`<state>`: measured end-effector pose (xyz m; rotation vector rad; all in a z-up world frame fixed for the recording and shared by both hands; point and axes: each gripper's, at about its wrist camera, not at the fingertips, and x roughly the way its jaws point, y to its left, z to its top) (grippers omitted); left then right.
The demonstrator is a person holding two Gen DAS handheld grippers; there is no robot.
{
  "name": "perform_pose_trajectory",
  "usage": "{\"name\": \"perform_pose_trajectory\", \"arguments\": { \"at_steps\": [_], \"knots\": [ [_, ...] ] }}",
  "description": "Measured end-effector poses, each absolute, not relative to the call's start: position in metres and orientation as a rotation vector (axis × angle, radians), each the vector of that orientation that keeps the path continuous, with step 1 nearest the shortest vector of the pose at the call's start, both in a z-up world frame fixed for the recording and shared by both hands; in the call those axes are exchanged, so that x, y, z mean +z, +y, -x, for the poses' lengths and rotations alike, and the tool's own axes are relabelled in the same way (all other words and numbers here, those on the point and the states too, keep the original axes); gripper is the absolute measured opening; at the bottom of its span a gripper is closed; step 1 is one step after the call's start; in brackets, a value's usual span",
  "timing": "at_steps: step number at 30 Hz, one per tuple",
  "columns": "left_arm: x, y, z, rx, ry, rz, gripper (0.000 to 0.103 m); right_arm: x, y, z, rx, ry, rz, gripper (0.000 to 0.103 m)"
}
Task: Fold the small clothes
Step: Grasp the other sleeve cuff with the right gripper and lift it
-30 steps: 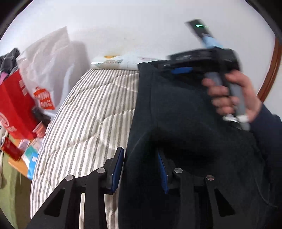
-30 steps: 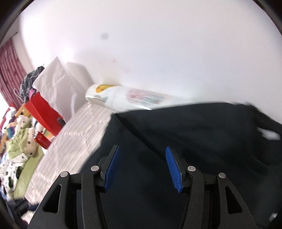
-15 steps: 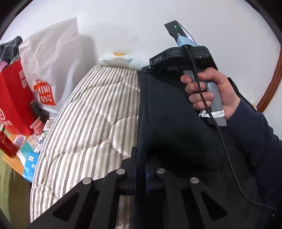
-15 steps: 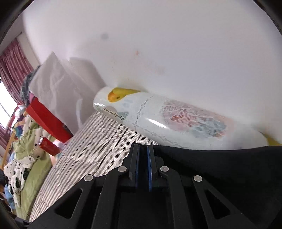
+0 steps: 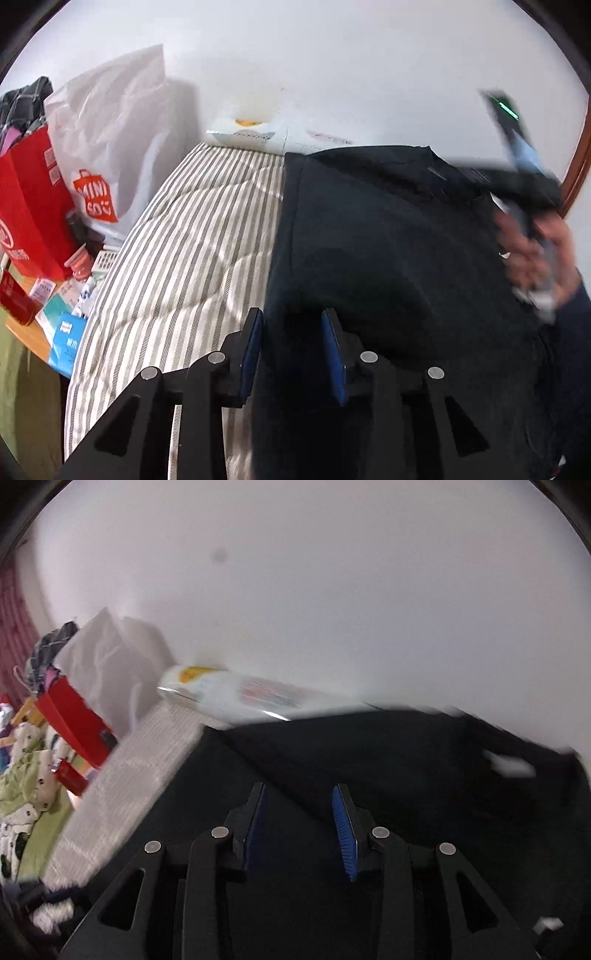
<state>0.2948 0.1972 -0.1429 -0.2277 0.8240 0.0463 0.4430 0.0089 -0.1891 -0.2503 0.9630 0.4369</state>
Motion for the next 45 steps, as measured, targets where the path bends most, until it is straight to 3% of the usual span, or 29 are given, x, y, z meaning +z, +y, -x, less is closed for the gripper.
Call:
{"name": "perform_pose_trajectory", "arguments": {
  "at_steps": [11,16,23,26,28,29,37,45],
  "knots": [
    [-0.155,0.187,-0.305,0.121,0.898,0.149,0.035,-0.182,-0.245,-0.346,-0.057,0.985,0.256,0.045],
    [-0.152,0.176,-0.288,0.114,0.914,0.155,0.035,-0.204,-0.278,-0.337,-0.118,1.006,0.197,0.045],
    [-0.147,0.155,-0.259,0.13,0.908,0.118,0.039,-0.162,-0.29,-0.291,-0.074,0.918,0.127,0.05],
    [-0.147,0.149,-0.246,0.102,0.895,0.144,0.054,-0.145,-0.323,-0.26,-0.147,0.87,0.131,0.062],
    [-0.146,0.143,-0.236,0.098,0.882,0.14,0.056,-0.138,-0.358,-0.236,-0.218,0.852,0.145,0.084],
    [-0.146,0.14,-0.233,0.095,0.882,0.129,0.057,-0.138,-0.376,-0.227,-0.254,0.856,0.153,0.087],
    [-0.149,0.131,-0.198,0.12,0.868,0.133,0.061,-0.165,-0.499,-0.162,-0.476,0.97,0.151,0.088],
    [-0.159,0.139,-0.19,0.161,0.884,0.158,0.062,-0.18,-0.538,-0.162,-0.437,0.972,0.022,0.088]
  ]
}}
